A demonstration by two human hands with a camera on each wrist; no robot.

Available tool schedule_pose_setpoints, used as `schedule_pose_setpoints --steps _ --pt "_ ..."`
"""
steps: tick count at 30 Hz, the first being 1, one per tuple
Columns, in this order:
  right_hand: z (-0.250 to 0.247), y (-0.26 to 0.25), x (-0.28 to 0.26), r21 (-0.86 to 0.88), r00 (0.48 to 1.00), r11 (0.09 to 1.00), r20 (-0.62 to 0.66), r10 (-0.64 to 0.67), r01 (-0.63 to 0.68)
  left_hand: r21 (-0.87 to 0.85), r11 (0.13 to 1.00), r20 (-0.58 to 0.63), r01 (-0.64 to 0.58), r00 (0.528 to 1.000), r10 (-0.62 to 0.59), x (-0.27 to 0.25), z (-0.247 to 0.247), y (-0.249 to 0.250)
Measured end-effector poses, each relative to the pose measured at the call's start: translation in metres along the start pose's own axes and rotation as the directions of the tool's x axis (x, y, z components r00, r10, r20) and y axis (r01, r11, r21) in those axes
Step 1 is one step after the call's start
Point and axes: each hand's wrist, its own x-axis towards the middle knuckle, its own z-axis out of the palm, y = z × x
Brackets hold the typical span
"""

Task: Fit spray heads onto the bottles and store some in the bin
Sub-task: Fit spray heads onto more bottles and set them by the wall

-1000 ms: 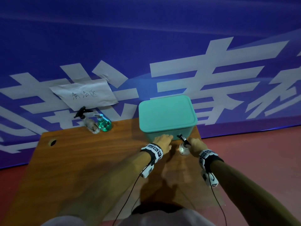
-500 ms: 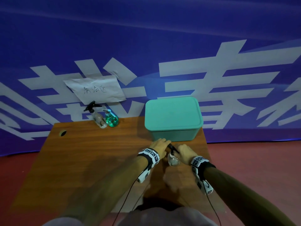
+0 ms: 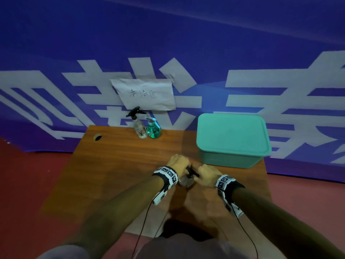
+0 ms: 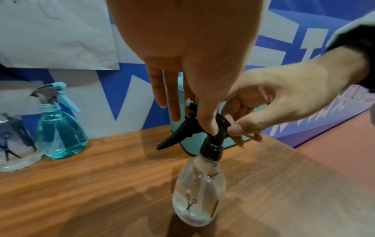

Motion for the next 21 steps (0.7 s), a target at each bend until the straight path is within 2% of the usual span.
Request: schedule_pose_setpoints --steps 5,9,13,17,21 --pt "-0.001 -0.039 0.045 0.037 1.000 0.999 -0.005 0.029 -0.029 -0.014 0.999 0.046 0.048 0.998 -0.047 0.003 -0.016 -0.056" --pt "0.002 -0.059 0.083 0.014 0.993 0.996 -0.075 0.093 -0.092 -0.059 0.997 -0.024 0.048 0.998 -0.049 0.009 -0.019 -0.104" --pt "0.002 -0.064 0.122 -0.019 0.976 0.984 -0.127 0.175 -0.179 -0.071 0.997 -0.110 0.018 0.994 -0.026 0.025 -0.018 -0.136" --pt "-0.002 -0.060 0.163 -0.011 0.954 0.966 -0.163 0.252 -0.257 -0.121 0.993 -0.119 0.004 0.993 -0.019 0.054 -0.022 -0.161" --pt "-0.004 -0.049 0.207 0.085 0.911 0.925 -0.164 0.380 -0.370 -0.240 0.971 -0.132 -0.017 0.991 -0.016 0.087 -0.022 -0.178"
